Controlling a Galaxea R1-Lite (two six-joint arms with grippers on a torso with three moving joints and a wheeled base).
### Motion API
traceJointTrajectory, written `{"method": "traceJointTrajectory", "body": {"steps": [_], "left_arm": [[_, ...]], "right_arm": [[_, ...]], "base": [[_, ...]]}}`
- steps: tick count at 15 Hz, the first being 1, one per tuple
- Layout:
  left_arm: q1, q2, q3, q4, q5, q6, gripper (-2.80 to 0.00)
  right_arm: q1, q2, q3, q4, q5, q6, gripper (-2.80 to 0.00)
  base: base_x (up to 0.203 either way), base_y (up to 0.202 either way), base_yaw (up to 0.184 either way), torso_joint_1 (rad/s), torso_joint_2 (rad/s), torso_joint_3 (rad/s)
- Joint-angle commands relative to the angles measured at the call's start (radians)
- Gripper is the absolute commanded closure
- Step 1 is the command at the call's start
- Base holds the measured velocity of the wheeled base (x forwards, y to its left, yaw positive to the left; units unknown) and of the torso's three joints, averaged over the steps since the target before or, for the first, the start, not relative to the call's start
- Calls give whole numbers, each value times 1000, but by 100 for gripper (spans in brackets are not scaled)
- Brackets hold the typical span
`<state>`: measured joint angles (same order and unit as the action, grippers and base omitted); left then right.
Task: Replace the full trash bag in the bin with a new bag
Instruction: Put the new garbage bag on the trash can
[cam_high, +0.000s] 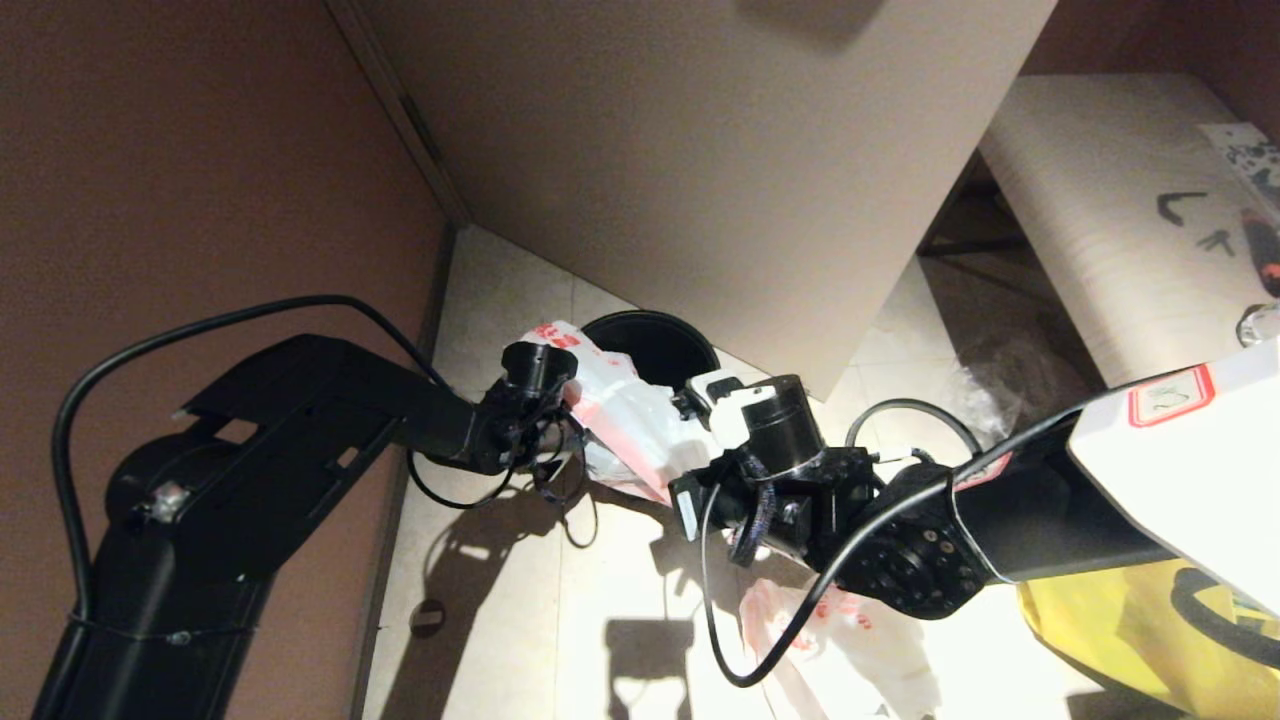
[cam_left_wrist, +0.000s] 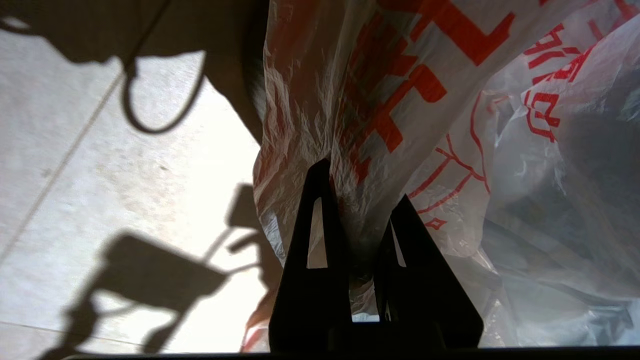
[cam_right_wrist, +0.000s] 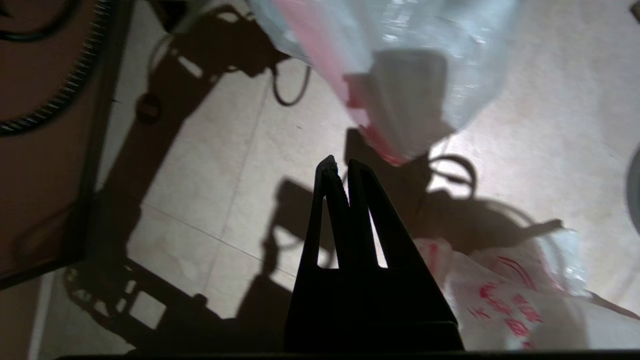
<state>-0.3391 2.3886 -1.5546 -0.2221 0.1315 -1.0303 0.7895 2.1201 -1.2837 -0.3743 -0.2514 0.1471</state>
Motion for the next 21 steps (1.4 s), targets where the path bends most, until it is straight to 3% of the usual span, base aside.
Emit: {"method": "traceJointTrajectory", "body": {"steps": [1, 6, 11, 15, 18, 21], "left_arm": [[0, -16, -2, -3, -17, -10, 0], [28, -22, -1, -2, -102, -60, 0], [48, -41, 4, 1, -131, -63, 0], [80, -110, 21, -6, -246, -113, 0], [64, -127, 21, -2, -248, -117, 0], [53, -150, 24, 3, -251, -120, 0]], "right_arm": [[14, 43, -40, 0, 8, 7, 0], [16, 185, -116, -7, 18, 12, 0], [9, 223, -166, -8, 65, 4, 0], [-53, 188, -146, -7, 138, 3, 0], [-77, 217, -154, -18, 157, 0, 0], [-92, 289, -197, -129, 148, -12, 0]], "base": [[0, 0, 0, 0, 0, 0], [0, 0, 0, 0, 0, 0], [0, 0, 0, 0, 0, 0], [0, 0, 0, 0, 0, 0], [0, 0, 0, 0, 0, 0], [0, 0, 0, 0, 0, 0]]}}
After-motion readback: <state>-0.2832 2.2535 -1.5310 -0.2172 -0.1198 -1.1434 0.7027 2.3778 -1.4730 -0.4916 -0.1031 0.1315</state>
